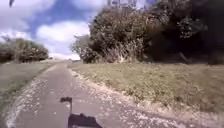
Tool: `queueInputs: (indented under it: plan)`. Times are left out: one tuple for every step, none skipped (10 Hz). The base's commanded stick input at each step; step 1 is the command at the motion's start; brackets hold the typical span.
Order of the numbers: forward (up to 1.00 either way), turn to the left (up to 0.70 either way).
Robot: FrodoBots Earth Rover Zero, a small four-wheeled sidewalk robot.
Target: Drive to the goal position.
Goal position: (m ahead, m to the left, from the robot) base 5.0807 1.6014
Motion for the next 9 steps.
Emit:
queueInputs:
  plan:
    - [0.00,1.00]
    - [0.00,1.00]
    - [0.00,1.00]
    - [0.00,0.98]
    - [0.00,0.94]
    - [0.20,0.01]
    - [0.62,0.01]
    - [1.00,0.01]
    - [1.00,0.01]
